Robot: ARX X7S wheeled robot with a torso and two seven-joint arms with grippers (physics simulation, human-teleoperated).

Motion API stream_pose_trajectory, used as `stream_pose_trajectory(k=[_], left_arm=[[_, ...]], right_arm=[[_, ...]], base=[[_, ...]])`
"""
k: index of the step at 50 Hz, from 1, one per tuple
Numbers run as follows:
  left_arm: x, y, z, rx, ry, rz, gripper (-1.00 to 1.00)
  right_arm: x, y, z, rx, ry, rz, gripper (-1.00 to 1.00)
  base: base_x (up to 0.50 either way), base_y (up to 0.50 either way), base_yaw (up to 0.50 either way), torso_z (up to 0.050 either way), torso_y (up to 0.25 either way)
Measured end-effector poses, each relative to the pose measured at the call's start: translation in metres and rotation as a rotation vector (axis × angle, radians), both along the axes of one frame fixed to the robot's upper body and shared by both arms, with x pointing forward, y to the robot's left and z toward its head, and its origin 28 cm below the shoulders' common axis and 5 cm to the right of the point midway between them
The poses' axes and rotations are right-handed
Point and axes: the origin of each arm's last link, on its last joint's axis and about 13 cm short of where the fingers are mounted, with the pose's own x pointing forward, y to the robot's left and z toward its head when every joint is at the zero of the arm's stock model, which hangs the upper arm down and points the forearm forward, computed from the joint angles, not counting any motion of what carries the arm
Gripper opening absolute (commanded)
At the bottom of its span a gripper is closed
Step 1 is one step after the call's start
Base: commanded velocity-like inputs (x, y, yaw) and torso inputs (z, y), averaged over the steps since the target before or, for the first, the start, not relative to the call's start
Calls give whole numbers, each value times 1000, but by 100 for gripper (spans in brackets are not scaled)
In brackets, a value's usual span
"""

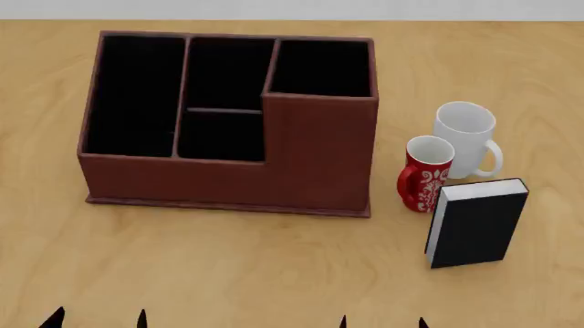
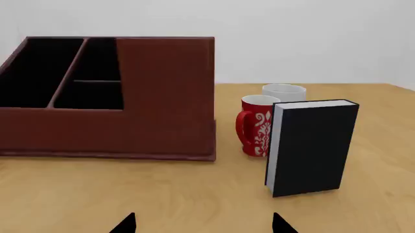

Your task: Pick up the book and place it in the right compartment of the caddy.

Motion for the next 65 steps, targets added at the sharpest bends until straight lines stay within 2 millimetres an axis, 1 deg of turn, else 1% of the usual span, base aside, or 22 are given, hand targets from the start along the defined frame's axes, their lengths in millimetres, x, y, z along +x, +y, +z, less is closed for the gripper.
stream_pose_trajectory(k=[2, 18, 24, 28, 32, 36, 47, 57, 65], left_arm=[[-4, 6, -6, 0, 40, 1, 100], [-2, 2, 0, -10, 9, 0, 100], [-2, 2, 5, -31, 9, -6, 100], [-1, 2, 14, -41, -4, -14, 100], [2, 2, 28, -51, -34, -20, 100], [7, 3, 47, -66, -70, -24, 100], [19, 6, 111, -90, -209, -49, 100], [16, 13, 168, -102, -329, -53, 100], [11, 20, 204, -85, -415, -45, 100]], right_arm=[[-1, 3, -3, -21, 11, 1, 100], [0, 0, 1, 5, 8, 2, 100], [0, -4, 7, 10, 6, -10, 100], [1, -7, 17, 5, -12, -13, 100], [4, -11, 32, 2, -47, -17, 100], [9, -14, 51, 0, -91, -20, 100], [17, -19, 110, -15, -218, -12, 100], [17, -22, 152, -32, -296, -5, 100], [14, -28, 188, -58, -358, -20, 100]], base=[[0, 0, 0, 0, 0], [0, 0, 0, 0, 0], [0, 0, 0, 0, 0], [0, 0, 0, 0, 0], [0, 0, 0, 0, 0], [0, 0, 0, 0, 0], [0, 0, 0, 0, 0], [0, 0, 0, 0, 0], [0, 0, 0, 0, 0]])
